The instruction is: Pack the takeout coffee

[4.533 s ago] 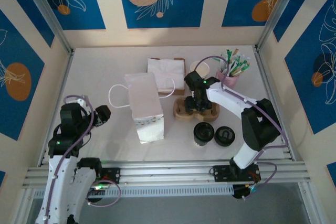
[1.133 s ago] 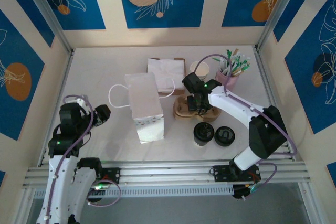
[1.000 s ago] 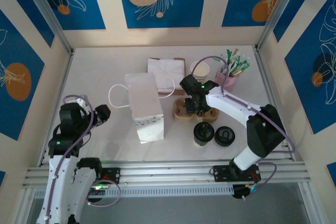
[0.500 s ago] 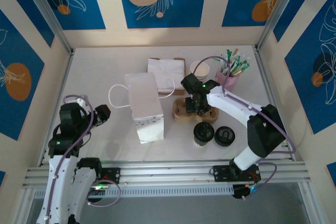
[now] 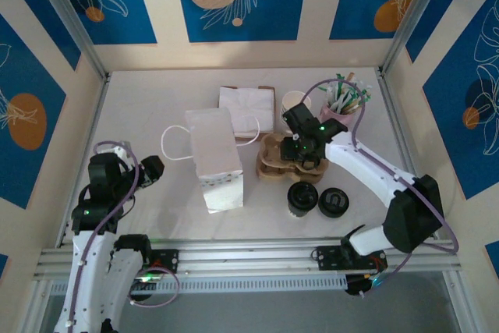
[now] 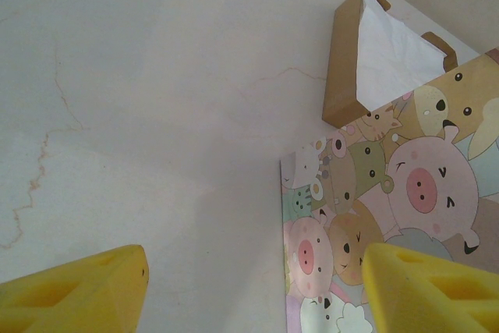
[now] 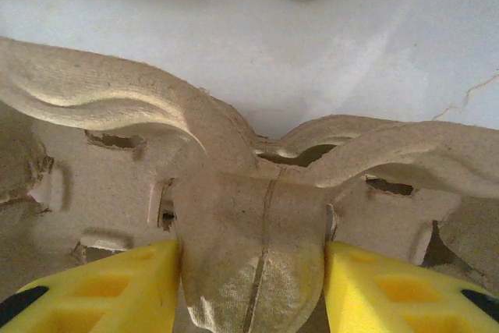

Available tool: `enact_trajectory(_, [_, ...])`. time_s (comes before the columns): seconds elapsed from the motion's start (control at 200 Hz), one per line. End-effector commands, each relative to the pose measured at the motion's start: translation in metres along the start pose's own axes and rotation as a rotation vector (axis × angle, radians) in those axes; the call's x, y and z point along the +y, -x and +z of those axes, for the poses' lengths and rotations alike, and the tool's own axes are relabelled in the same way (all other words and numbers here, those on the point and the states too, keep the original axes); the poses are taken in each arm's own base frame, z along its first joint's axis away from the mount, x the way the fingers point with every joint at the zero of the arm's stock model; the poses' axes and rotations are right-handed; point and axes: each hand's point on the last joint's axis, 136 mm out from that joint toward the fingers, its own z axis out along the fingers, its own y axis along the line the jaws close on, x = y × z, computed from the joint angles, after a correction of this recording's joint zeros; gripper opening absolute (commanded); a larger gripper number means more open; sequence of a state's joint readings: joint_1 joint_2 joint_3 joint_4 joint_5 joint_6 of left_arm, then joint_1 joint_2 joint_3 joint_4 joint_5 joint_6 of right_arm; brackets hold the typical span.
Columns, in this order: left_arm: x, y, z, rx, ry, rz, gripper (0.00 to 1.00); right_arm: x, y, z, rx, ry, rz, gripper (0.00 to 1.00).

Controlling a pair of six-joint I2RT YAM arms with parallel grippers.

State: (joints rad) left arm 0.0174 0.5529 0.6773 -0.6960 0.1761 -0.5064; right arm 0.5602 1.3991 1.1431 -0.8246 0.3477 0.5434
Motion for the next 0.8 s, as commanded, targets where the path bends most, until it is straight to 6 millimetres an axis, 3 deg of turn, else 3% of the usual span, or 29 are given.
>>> enact_trajectory(0.0, [0.002,0.002,0.0,-0.012,0.002,0.0,0.73,0.006,0.003,-0.016,-0.037,0.08,0.022,0.5])
enact_trajectory(0.235, [0.007,0.01,-0.006,-0.054,0.041,0.006,0.74,0.003,0.011,-0.042,-0.137,0.133,0.027,0.5])
enact_trajectory(0.44, [-0.006,0.045,-0.038,-0.134,0.073,0.039,0.77,-0.006,0.021,-0.063,-0.221,0.131,0.032,0.47])
enact_trajectory(0.565, [-0.031,0.059,-0.064,-0.13,0.014,0.074,0.83,-0.008,0.03,-0.08,-0.274,0.13,0.016,0.47])
enact_trajectory(0.79, [-0.091,0.063,-0.102,-0.058,-0.242,0.05,0.87,-0.006,0.044,-0.11,-0.375,0.169,-0.001,0.48])
